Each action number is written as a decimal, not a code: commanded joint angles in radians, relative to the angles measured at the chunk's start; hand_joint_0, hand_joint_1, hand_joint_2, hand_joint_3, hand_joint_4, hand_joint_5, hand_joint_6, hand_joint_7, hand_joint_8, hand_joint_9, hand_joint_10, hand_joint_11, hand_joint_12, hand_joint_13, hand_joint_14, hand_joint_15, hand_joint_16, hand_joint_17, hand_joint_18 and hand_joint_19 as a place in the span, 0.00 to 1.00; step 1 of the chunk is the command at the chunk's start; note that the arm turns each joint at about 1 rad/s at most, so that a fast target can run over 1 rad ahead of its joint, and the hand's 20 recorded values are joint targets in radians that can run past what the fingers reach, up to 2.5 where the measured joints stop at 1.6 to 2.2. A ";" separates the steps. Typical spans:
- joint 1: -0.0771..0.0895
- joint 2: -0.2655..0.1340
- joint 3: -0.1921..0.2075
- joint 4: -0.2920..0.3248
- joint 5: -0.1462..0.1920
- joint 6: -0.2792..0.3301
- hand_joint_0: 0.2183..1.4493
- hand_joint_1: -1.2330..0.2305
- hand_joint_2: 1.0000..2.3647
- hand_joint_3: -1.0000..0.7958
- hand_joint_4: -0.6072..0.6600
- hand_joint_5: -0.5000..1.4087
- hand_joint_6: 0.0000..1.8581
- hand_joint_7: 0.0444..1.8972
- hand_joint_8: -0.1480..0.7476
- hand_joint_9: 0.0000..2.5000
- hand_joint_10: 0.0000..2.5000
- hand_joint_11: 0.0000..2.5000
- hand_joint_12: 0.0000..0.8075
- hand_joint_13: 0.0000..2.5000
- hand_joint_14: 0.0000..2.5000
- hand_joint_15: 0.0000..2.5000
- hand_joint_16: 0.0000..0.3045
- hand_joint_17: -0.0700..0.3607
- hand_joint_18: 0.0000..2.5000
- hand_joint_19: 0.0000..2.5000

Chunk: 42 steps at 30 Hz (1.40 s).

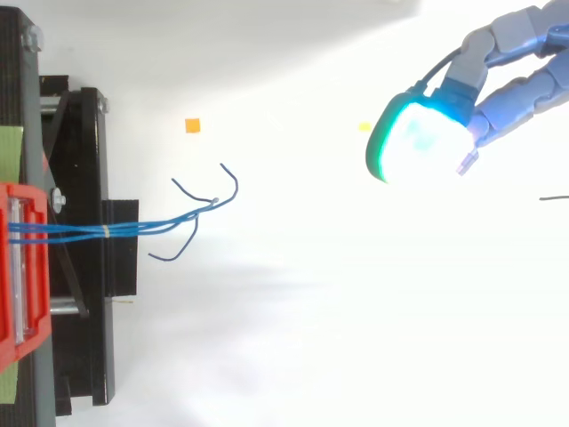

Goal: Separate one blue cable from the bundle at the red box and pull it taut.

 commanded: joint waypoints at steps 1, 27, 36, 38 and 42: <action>0.002 0.000 0.000 -0.006 -0.004 0.000 0.24 0.45 0.00 0.28 0.57 0.16 0.27 0.42 0.43 0.27 0.00 0.16 0.40 0.25 0.01 0.16 0.13 0.37 0.16 0.18; 0.014 -0.002 0.000 -0.060 0.110 -0.057 0.25 0.45 0.00 0.28 0.59 0.16 0.27 0.41 0.46 0.25 0.00 0.16 0.43 0.24 0.01 0.15 0.13 0.37 0.15 0.16; 0.022 -0.017 0.000 0.124 0.213 -0.189 0.25 0.44 0.00 0.28 0.59 0.16 0.27 0.41 0.46 0.25 0.00 0.16 0.43 0.22 0.01 0.14 0.12 0.36 0.14 0.15; 0.023 -0.021 0.000 0.140 0.219 -0.195 0.25 0.44 0.00 0.28 0.59 0.16 0.27 0.41 0.46 0.25 0.00 0.16 0.43 0.22 0.00 0.14 0.12 0.36 0.14 0.15; 0.030 -0.048 0.000 0.177 0.231 -0.202 0.25 0.44 0.00 0.28 0.59 0.16 0.27 0.41 0.46 0.25 0.00 0.16 0.43 0.22 0.01 0.14 0.12 0.36 0.14 0.15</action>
